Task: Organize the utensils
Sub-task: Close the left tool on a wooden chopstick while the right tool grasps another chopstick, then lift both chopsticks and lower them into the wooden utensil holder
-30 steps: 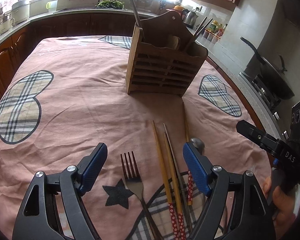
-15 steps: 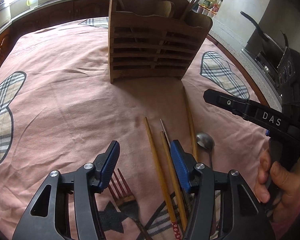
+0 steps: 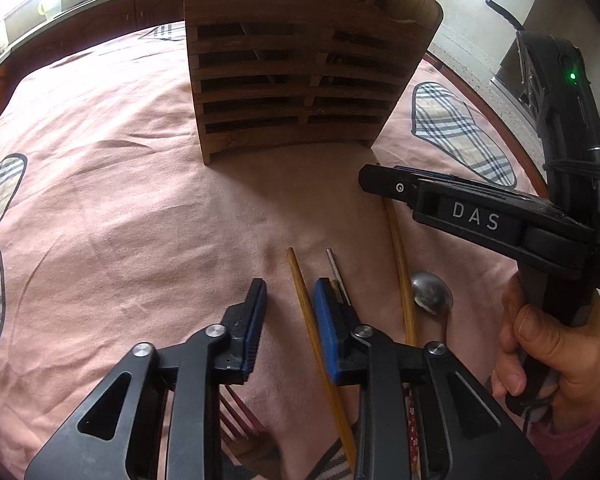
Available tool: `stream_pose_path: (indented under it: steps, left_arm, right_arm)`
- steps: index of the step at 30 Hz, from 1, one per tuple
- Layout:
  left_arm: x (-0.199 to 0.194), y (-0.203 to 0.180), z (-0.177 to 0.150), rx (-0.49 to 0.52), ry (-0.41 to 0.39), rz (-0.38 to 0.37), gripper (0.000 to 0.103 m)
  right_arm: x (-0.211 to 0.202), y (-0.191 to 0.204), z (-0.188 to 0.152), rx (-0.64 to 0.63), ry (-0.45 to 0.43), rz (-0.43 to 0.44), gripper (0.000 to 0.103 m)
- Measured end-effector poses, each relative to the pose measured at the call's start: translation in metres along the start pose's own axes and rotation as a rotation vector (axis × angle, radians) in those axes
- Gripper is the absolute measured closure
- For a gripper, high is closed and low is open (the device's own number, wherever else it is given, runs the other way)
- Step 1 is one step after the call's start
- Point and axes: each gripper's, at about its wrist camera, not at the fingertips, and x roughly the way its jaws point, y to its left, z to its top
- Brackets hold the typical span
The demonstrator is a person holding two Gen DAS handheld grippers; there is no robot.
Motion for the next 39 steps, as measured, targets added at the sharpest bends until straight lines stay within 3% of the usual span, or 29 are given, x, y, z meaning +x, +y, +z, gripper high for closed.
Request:
stream_pose_path:
  steps: [1,3,4,8,14,25,39]
  left_arm:
    - [0.001,0.000,0.001,0.000,0.001,0.000,0.093]
    - [0.002,-0.001,0.002,0.006,-0.002,0.000,0.093]
    - [0.003,-0.003,0.002,0.008,-0.004,0.002,0.094]
    - [0.004,-0.004,0.002,0.001,-0.010,-0.006,0.096]
    - [-0.009,0.004,0.000,-0.036,-0.036,-0.032,0.098]
    - [-0.074,0.015,-0.006,-0.097,-0.156,-0.091,0.098]
    - [-0.148,0.012,-0.040,-0.124,-0.289,-0.118,0.098]
  right_arm:
    - [0.001,0.002,0.000,-0.015,0.004,-0.016,0.072]
    - [0.003,0.007,0.000,-0.051,0.012,-0.053,0.087]
    - [0.003,0.009,0.000,-0.066,0.015,-0.070,0.089]
    - [0.003,0.012,0.000,-0.095,0.015,-0.089,0.091]
    - [-0.010,0.007,-0.002,-0.038,-0.001,-0.006,0.095]
    - [-0.083,0.003,-0.005,0.017,-0.128,0.118,0.097]
    - [-0.164,0.027,-0.026,-0.019,-0.270,0.165,0.098]
